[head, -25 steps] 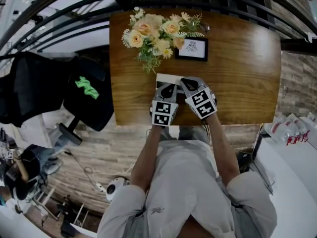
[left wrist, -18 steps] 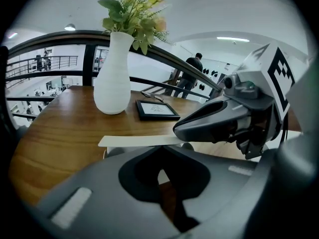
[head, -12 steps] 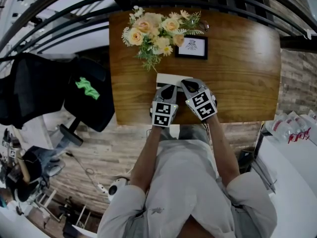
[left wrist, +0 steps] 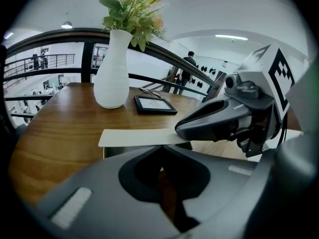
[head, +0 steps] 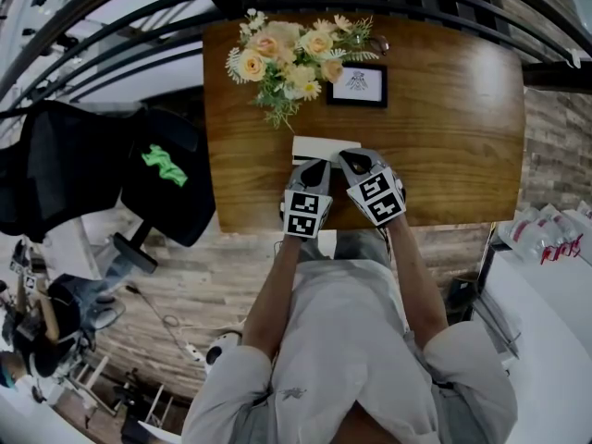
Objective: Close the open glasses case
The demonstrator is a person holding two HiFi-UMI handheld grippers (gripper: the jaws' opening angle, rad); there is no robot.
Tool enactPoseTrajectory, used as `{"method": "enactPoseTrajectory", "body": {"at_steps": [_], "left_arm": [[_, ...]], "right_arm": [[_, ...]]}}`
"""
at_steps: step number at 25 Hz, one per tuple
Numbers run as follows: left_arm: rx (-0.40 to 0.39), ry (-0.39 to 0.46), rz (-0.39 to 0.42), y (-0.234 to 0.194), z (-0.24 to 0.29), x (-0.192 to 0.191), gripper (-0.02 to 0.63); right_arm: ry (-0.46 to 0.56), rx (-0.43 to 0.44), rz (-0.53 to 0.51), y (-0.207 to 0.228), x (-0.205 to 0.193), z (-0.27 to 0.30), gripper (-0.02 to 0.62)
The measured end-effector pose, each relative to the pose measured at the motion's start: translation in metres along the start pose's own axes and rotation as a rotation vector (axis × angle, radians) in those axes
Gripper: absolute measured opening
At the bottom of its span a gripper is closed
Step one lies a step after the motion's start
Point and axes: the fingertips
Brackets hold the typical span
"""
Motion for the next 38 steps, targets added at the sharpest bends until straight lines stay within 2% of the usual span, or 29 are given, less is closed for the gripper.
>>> {"method": "enactPoseTrajectory", "body": {"at_steps": [38], "left_arm": [[-0.008, -0.133, -0.004, 0.001, 0.003, -0.036, 0.02]], "right_arm": [[-0.04, 0.018, 0.031, -0.013, -0.028, 0.009, 0.003]]}}
Point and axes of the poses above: the fingertips, and each gripper's own axes: z forward along the fingers, y to its right, x out of its top, and after that the axes turned 5 degrees about -y, right-handed
